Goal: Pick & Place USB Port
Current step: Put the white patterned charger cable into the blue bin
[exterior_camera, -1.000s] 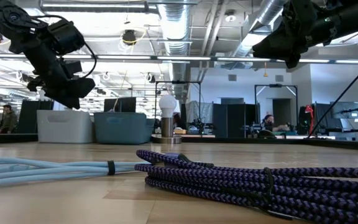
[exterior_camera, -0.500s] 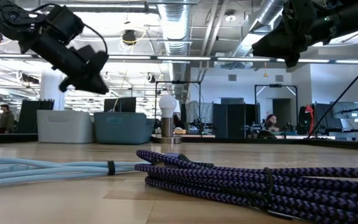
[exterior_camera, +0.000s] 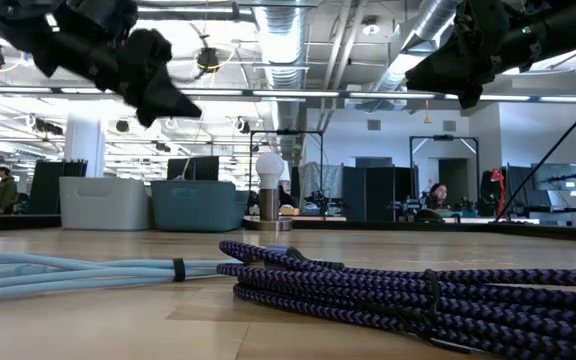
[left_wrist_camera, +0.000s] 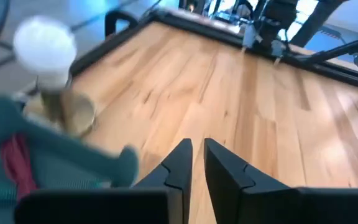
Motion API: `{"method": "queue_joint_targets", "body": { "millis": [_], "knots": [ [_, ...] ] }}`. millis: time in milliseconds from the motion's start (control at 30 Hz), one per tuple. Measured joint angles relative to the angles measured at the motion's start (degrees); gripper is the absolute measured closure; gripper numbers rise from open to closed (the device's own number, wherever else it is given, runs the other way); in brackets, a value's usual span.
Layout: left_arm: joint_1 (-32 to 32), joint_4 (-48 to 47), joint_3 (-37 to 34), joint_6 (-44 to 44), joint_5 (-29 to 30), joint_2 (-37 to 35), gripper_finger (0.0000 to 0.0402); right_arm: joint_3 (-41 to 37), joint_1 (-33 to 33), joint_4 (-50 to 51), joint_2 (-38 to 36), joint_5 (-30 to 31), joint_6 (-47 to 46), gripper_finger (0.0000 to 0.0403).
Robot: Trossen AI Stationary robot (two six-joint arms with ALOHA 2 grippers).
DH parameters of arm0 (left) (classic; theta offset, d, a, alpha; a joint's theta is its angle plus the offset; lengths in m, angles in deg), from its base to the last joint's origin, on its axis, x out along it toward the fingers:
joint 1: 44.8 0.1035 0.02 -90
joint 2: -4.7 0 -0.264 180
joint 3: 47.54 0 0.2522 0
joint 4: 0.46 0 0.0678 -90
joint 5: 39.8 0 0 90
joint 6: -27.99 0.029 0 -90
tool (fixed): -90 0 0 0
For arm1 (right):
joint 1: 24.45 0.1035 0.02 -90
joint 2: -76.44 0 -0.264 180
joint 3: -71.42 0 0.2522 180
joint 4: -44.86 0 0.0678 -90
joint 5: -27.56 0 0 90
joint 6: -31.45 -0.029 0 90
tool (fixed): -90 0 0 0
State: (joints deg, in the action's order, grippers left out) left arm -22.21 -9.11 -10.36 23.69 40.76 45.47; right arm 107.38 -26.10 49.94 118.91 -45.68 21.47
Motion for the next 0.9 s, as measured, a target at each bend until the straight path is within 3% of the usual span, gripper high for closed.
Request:
{"method": "queue_joint_targets", "body": {
  "millis": [200,433,700,900],
  "knots": [
    [-9.8,-2.1,7.0,4.4,6.6,0.0,0.0373,0.0,0.0,0.0,0.0,0.0,0.0,0.0285],
    [-22.6,-19.8,15.3,3.7,15.3,1.6,0.0380,0.0,0.0,0.0,0.0,-0.2,0.0,0.0285],
    [-35.4,-25.8,20.8,-1.3,18.7,8.2,0.0380,0.0,0.0,-1.1,0.0,-0.2,-0.2,0.0285],
    [-42.1,-39.1,30.4,-6.8,23.1,16.8,0.0385,0.0,0.0,-1.2,0.0,-0.2,-0.2,0.0285]
  ]
}}
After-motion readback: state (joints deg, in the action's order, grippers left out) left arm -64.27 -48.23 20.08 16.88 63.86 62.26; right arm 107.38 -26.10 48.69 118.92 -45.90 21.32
